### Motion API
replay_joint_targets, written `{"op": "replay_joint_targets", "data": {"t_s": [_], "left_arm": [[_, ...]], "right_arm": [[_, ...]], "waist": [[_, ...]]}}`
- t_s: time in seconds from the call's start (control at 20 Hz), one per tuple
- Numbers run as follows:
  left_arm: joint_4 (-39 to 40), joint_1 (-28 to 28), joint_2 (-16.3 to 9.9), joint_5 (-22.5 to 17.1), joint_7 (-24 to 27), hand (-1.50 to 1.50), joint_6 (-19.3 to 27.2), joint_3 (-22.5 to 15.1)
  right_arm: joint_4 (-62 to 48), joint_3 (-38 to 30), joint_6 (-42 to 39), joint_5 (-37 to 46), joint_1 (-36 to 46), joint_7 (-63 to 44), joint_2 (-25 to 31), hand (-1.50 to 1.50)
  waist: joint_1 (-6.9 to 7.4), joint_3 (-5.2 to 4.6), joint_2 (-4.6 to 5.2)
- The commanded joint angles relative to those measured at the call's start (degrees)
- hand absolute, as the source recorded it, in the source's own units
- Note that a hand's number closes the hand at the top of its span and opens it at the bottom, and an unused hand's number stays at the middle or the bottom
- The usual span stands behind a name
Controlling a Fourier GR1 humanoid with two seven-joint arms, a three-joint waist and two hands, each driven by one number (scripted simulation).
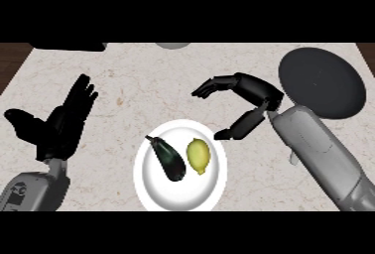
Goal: Pick the eggplant from the plate and place it in the pan
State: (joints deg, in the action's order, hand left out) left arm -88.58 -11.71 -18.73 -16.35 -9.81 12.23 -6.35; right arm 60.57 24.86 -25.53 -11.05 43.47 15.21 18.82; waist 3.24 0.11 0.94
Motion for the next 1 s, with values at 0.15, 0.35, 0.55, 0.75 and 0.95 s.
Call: {"op": "replay_joint_targets", "data": {"t_s": [0.15, 0.35, 0.55, 0.75, 0.95], "left_arm": [[-1.0, 0.6, -0.2, 0.5, 0.0, 0.0, -0.4, 0.5], [-0.4, 1.1, 0.7, 0.8, -0.3, 0.0, -0.5, 0.0], [0.9, -0.6, -0.2, 0.1, -0.8, 0.0, -1.7, 1.4], [0.8, 1.3, 1.3, 1.6, 1.3, 0.0, -0.7, 1.0], [-0.6, 2.6, 1.0, 1.1, 0.9, 0.0, -1.3, 1.2]], "right_arm": [[-14.9, 1.4, -5.1, 9.4, 15.5, 10.2, -2.6, -1.5], [-17.3, 5.7, -7.1, 15.2, 21.1, 9.5, -4.7, -1.5], [-20.1, 11.2, -3.9, 22.8, 25.9, 8.5, -10.3, -1.5], [-23.9, 13.0, -4.1, 26.9, 28.9, 9.0, -14.4, -1.5], [-26.1, 19.1, -12.5, 31.0, 30.8, 8.2, -15.5, -1.5]], "waist": [[0.29, -0.08, -0.03], [-0.38, -0.13, -0.29], [-0.31, -0.17, -0.17], [-1.09, -0.16, -0.46], [-1.01, -0.18, -0.58]]}}
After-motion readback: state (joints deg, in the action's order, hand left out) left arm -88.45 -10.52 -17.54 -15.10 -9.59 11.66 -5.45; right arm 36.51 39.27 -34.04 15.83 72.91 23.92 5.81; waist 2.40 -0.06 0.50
